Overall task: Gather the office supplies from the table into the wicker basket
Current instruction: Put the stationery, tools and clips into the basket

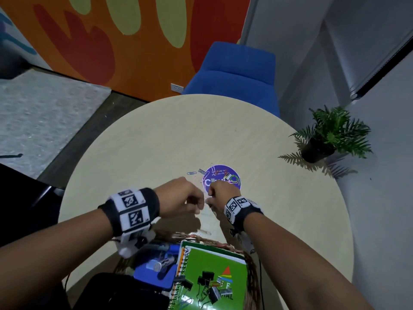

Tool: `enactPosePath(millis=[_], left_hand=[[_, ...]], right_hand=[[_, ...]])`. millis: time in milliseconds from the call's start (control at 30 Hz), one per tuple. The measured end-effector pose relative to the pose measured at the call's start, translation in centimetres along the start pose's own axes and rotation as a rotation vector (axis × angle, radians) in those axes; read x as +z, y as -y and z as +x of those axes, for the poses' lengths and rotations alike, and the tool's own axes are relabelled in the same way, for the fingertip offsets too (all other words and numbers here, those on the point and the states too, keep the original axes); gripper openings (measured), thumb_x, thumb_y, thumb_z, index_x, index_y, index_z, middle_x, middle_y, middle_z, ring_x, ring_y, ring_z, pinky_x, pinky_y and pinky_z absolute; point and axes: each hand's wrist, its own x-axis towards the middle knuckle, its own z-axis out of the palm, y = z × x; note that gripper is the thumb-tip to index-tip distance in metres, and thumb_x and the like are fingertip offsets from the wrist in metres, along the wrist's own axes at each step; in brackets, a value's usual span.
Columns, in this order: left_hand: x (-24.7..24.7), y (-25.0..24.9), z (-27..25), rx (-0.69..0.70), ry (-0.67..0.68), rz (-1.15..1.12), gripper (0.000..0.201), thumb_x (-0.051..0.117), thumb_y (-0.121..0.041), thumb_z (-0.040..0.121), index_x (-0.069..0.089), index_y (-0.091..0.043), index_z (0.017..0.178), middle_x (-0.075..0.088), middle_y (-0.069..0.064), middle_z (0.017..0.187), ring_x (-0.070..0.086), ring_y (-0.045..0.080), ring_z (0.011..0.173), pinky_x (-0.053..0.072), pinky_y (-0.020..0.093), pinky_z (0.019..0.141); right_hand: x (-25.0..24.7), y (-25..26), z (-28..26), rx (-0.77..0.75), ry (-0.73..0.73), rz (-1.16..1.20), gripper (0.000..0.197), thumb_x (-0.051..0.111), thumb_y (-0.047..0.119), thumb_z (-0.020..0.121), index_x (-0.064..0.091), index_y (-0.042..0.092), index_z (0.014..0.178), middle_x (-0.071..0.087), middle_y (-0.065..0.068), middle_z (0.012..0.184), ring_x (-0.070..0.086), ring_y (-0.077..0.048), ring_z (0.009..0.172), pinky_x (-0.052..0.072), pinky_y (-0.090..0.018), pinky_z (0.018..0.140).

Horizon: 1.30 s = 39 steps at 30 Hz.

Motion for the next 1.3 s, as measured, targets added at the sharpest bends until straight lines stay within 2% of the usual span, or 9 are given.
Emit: enactPosePath(millis=[200,333,567,667,833,933,1100,1200,1300], left_hand=[[2.9,-2.6,-3.4,0.135,0.203,-0.03,0.016,0.06,-0.023,0.087,0.073,-0.021,0.097,0.076,-0.004,0.09,0.066,0.009,0.079,0.045,0.019,0.075],[3.2,-2.9,-3.2,0.146,0.246,-0.007,0.021,0.057,-0.023,0.09,0.072,-0.022,0.106,0.076,-0.002,0.099,0.066,0.012,0.085,0.045,0.019,0.077],[-1.0,3.0,1.4,-0.156,-0.114,0.013,0.02,0.059,-0.022,0.091,0.07,-0.014,0.107,0.074,0.0,0.104,0.066,0.013,0.092,0.046,0.02,0.081],[-1.5,5.6,3.8,-0.301,-0.229,0.019,0.015,0.061,-0.021,0.089,0.07,-0.014,0.098,0.073,0.004,0.099,0.064,0.018,0.088,0.047,0.027,0.081],[-0.3,7.4,7.1,-0.451,-0.167,0.053,0.013,0.064,-0.021,0.086,0.07,-0.011,0.091,0.073,0.008,0.096,0.064,0.024,0.088,0.049,0.032,0.075],[0.6,8.0,8.8,-0.515,-0.103,0.103,0.015,0.063,-0.02,0.085,0.071,-0.008,0.09,0.073,0.011,0.094,0.065,0.028,0.082,0.049,0.031,0.07],[1.2,7.5,10.3,-0.637,-0.068,0.114,0.033,0.061,-0.03,0.088,0.051,-0.007,0.067,0.047,0.004,0.055,0.041,0.017,0.045,0.039,0.026,0.051],[1.4,7.0,11.0,-0.685,-0.012,0.147,0.032,0.073,-0.028,0.077,0.057,-0.005,0.064,0.054,0.006,0.057,0.055,0.022,0.051,0.054,0.032,0.064],[2.1,7.5,11.9,-0.703,0.049,0.213,0.018,0.072,-0.016,0.073,0.066,-0.001,0.079,0.061,0.008,0.063,0.067,0.027,0.064,0.059,0.043,0.072]], right_hand=[[0.2,0.8,0.0,-0.008,-0.026,-0.087,0.022,0.051,0.028,0.091,0.065,0.012,0.095,0.068,-0.009,0.098,0.062,-0.029,0.094,0.049,-0.034,0.073],[-0.9,0.2,-0.9,0.007,-0.024,0.04,0.017,0.05,0.025,0.086,0.063,0.015,0.082,0.068,-0.005,0.087,0.063,-0.027,0.082,0.049,-0.032,0.07],[-4.8,-1.9,-7.5,-0.288,-0.012,0.249,0.019,0.058,0.025,0.077,0.055,0.031,0.06,0.062,0.02,0.06,0.054,-0.002,0.058,0.053,-0.036,0.067],[-4.7,-1.1,-12.3,-0.389,0.127,0.113,0.015,0.057,0.035,0.076,0.062,0.022,0.07,0.064,0.014,0.067,0.058,-0.009,0.064,0.051,-0.032,0.066],[-3.4,-0.5,-16.9,-0.542,0.263,-0.013,0.012,0.056,0.026,0.074,0.065,0.021,0.081,0.065,0.004,0.09,0.059,-0.015,0.085,0.044,-0.026,0.07],[-2.6,-0.3,-18.2,-0.624,0.298,-0.075,0.027,0.044,0.033,0.075,0.067,0.02,0.082,0.065,0.001,0.093,0.06,-0.021,0.087,0.05,-0.031,0.071],[-4.0,-0.6,-15.3,-0.484,0.19,0.041,0.019,0.064,0.039,0.075,0.065,0.021,0.077,0.065,0.005,0.083,0.059,-0.013,0.078,0.049,-0.03,0.07],[-4.8,-1.7,-10.8,-0.406,0.02,0.082,0.012,0.063,0.033,0.079,0.063,0.022,0.081,0.063,0.007,0.086,0.056,-0.013,0.076,0.049,-0.032,0.071],[-3.8,-2.0,-6.8,-0.437,-0.023,-0.037,0.021,0.056,0.024,0.088,0.063,0.019,0.107,0.06,-0.001,0.113,0.059,-0.022,0.099,0.047,-0.034,0.082]])
